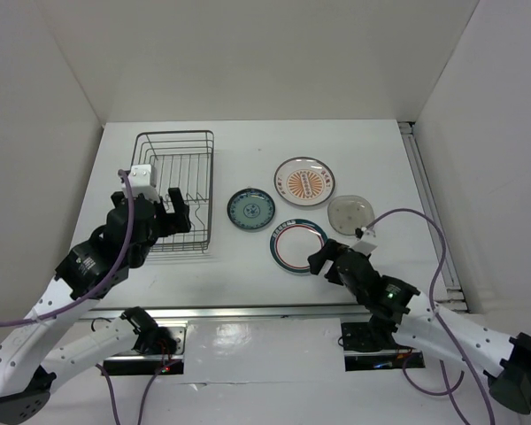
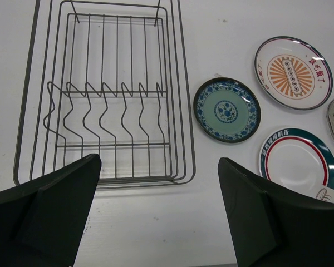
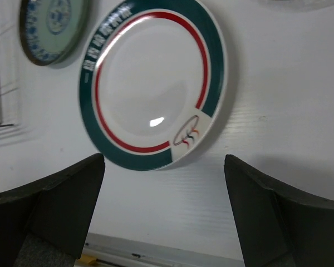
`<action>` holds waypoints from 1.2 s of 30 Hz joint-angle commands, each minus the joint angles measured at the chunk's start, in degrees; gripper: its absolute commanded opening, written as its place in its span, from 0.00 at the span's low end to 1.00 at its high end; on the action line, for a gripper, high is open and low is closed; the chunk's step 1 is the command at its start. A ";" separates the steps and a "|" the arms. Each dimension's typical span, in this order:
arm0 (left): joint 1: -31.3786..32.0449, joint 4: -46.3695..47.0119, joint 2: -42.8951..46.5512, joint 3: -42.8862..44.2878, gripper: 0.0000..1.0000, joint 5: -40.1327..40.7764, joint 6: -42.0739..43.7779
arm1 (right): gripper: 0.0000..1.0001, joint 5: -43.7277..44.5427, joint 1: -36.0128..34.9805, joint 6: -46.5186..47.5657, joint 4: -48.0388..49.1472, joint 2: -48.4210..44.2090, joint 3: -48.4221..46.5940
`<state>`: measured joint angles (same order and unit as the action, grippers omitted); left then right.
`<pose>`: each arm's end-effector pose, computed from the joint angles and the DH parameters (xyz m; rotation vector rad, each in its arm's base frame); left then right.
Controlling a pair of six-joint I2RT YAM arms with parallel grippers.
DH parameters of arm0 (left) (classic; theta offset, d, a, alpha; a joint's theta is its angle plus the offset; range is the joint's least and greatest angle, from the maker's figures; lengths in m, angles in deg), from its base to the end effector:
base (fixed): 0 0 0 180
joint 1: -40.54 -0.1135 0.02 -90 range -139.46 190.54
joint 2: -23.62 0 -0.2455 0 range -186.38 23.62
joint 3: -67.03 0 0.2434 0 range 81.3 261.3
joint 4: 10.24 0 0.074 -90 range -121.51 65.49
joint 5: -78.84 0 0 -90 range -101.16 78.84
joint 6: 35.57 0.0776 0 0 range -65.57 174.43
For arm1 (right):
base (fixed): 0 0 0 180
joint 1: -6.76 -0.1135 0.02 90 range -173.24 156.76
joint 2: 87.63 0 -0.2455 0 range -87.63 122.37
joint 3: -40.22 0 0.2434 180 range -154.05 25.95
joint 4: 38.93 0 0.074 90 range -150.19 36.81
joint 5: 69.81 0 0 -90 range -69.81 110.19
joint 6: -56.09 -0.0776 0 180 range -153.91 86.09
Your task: Load the plates into the dish rack
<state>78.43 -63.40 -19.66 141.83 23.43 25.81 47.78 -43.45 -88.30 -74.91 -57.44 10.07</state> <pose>0.1667 -0.0739 0.3582 -0.2396 1.8692 -0.2065 0.1343 0.1051 0.1528 0.3474 2.1404 0.5440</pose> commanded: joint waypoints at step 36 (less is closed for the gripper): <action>-0.36 3.12 2.33 -0.77 1.00 -2.60 2.08 | 0.65 -19.07 21.38 7.90 34.10 16.21 12.18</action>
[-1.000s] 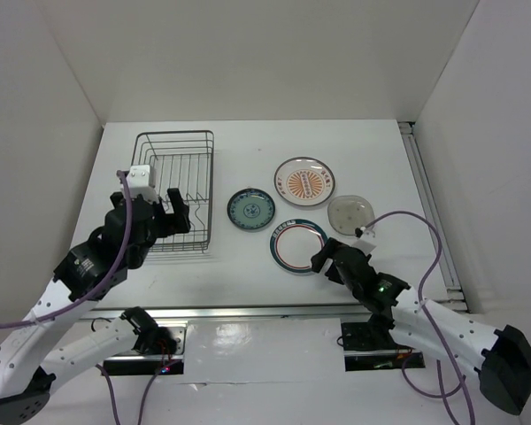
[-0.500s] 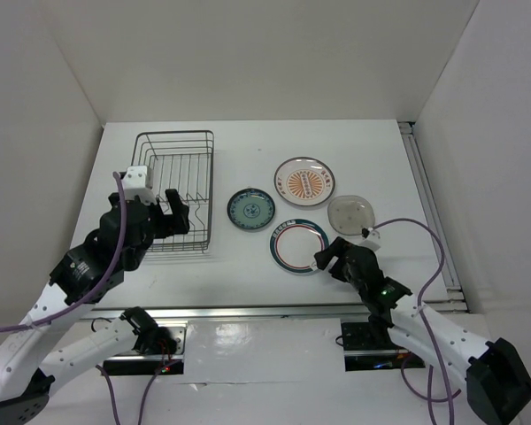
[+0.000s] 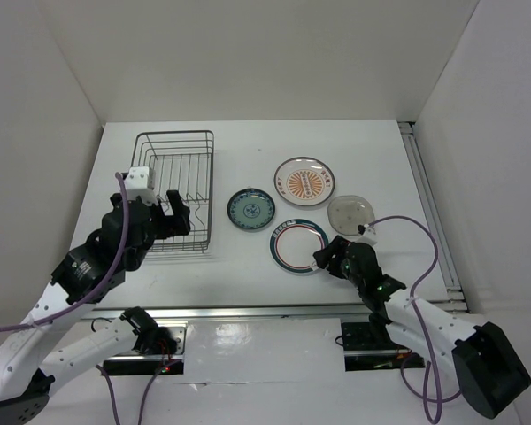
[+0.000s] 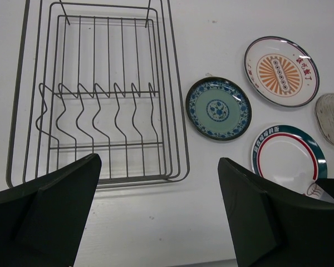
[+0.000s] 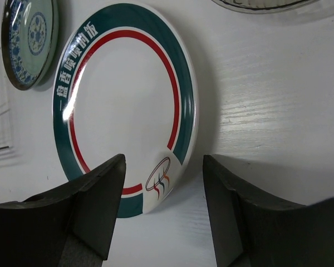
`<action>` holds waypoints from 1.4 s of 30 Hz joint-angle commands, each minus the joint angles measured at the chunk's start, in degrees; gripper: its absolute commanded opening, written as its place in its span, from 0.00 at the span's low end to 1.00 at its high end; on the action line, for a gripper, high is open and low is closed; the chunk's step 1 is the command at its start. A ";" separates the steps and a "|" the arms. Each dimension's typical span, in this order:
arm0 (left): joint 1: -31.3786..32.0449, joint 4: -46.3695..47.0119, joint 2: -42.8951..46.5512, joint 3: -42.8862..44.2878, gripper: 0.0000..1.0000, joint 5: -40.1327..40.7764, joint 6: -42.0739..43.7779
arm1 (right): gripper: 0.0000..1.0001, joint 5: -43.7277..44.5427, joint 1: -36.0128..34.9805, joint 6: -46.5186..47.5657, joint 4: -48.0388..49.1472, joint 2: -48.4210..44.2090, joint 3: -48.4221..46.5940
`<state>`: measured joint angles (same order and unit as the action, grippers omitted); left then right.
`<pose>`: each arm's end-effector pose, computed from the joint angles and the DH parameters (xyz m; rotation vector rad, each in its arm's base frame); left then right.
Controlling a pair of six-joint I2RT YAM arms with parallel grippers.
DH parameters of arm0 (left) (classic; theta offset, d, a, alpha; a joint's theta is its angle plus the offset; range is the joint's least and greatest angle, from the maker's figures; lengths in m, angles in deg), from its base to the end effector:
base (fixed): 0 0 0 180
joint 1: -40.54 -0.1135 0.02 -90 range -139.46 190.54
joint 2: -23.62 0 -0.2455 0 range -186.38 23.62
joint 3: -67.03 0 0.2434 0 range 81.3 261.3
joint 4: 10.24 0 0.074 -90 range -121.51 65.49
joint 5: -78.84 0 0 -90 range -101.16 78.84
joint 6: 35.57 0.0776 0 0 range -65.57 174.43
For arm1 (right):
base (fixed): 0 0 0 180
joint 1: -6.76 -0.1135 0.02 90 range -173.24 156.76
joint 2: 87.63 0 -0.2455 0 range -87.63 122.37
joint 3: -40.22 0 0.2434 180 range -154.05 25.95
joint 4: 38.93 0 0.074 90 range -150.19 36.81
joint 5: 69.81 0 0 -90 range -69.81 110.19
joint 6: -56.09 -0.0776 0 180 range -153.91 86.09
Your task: Load the plates into the dish rack
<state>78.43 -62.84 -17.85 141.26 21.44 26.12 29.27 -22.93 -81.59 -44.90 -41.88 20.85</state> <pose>0.1613 -0.0725 0.3605 -0.2217 1.8552 -0.2536 0.1746 0.0854 0.1006 0.4370 2.1486 0.6177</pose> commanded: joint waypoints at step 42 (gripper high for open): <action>-0.36 3.08 -0.01 -0.73 1.00 -1.13 1.77 | 0.00 6.74 1.48 -10.94 -0.64 -7.34 6.60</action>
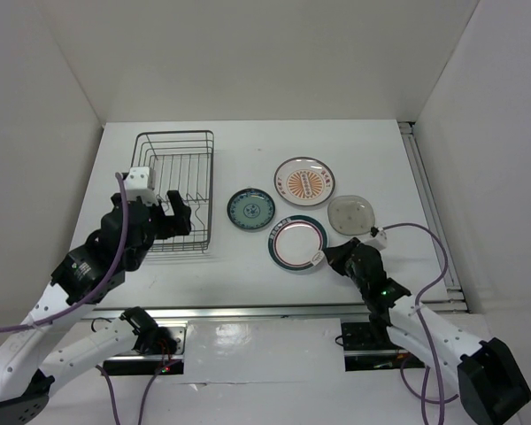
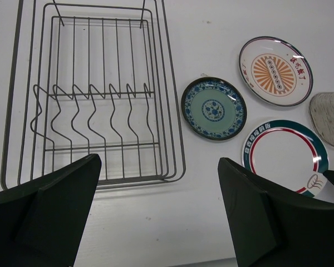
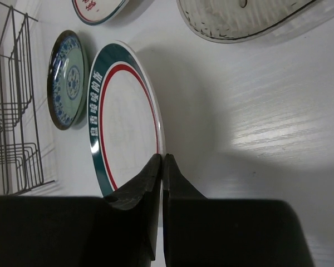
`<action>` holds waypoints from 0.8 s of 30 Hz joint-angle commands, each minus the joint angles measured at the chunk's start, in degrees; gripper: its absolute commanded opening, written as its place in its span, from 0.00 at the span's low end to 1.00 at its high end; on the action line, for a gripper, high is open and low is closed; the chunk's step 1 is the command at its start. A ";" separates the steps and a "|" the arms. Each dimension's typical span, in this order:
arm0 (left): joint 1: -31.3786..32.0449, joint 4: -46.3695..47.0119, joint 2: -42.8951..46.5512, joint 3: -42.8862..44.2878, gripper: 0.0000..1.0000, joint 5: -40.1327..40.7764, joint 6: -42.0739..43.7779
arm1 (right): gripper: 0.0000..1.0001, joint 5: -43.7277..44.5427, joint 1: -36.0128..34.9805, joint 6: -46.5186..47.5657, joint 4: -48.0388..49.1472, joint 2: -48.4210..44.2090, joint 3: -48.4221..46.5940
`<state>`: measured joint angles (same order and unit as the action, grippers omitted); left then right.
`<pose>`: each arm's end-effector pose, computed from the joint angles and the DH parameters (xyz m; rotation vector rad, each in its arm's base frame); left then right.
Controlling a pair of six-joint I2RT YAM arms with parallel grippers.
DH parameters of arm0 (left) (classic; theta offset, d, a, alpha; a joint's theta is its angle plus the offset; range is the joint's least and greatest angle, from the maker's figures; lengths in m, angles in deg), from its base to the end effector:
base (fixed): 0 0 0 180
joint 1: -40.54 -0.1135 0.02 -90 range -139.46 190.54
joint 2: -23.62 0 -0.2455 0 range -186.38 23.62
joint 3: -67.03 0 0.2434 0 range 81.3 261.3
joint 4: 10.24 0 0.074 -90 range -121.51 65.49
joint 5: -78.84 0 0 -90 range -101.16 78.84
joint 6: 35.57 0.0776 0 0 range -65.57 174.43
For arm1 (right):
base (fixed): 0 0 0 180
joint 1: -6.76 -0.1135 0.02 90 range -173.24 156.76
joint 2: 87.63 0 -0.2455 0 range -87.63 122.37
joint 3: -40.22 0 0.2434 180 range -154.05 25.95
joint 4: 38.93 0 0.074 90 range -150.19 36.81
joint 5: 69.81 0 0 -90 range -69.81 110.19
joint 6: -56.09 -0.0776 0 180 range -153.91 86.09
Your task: Load the plates into the dish rack
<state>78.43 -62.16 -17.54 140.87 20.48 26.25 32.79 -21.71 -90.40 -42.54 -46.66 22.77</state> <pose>0.1610 -0.0737 0.3603 -0.2117 1.8520 -0.2734 0.1760 0.0762 0.1091 0.6462 2.0043 0.6963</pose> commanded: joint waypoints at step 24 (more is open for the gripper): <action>-0.36 5.73 -14.19 4.41 1.00 -27.48 -1.51 | 0.00 -2.58 0.26 3.32 -4.23 -19.43 -0.86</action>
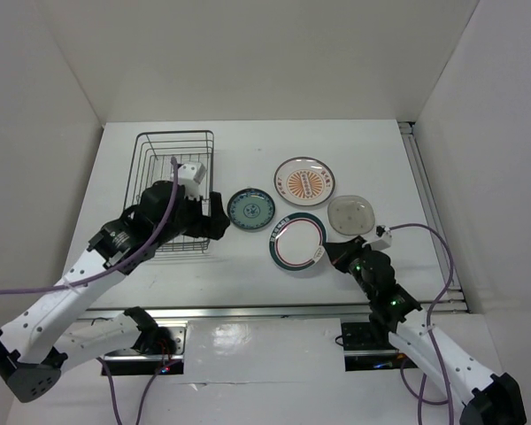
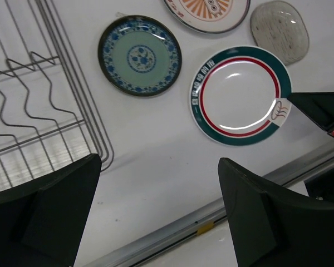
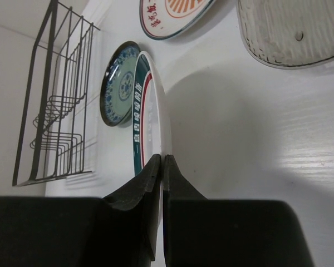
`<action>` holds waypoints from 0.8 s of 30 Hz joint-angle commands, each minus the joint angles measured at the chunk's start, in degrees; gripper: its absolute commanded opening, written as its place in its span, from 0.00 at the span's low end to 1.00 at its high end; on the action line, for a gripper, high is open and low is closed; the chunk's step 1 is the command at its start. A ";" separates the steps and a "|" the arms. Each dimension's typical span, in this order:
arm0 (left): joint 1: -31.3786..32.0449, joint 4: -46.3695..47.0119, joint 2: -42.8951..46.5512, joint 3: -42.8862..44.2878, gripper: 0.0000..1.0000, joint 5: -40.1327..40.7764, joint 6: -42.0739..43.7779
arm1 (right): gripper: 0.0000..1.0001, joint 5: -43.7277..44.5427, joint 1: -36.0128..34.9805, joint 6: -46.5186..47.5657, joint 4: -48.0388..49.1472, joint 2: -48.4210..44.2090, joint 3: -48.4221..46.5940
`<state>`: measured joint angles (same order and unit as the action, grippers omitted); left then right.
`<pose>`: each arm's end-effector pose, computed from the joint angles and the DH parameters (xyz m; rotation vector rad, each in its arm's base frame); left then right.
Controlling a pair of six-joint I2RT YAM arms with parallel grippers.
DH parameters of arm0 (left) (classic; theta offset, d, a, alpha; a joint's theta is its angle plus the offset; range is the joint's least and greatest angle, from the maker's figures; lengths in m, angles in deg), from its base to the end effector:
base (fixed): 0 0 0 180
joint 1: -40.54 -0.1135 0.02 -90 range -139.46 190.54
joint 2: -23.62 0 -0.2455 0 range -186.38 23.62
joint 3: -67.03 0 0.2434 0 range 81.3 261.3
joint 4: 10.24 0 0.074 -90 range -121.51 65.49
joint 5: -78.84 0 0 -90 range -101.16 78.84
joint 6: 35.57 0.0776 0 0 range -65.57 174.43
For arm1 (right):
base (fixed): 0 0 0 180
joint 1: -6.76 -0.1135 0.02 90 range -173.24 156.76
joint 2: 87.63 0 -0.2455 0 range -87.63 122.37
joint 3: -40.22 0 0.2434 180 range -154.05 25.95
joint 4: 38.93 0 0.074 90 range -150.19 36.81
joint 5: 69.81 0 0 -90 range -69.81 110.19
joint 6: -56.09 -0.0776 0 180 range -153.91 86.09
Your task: Load the plates into the dish rack
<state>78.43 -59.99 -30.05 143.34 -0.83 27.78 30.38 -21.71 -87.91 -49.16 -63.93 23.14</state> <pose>0.1924 -0.1321 0.3365 0.0890 2.0739 -0.5183 0.1656 0.0742 0.1405 0.5539 1.8638 0.8188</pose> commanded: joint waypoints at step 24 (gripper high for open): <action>1.31 23.53 -12.60 -8.16 1.00 -2.94 -11.31 | 0.00 0.70 0.26 5.04 -1.31 -2.51 -5.63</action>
<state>79.59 -39.58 -42.07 136.76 -5.84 18.14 28.81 -21.68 -83.50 -50.52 -65.96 18.94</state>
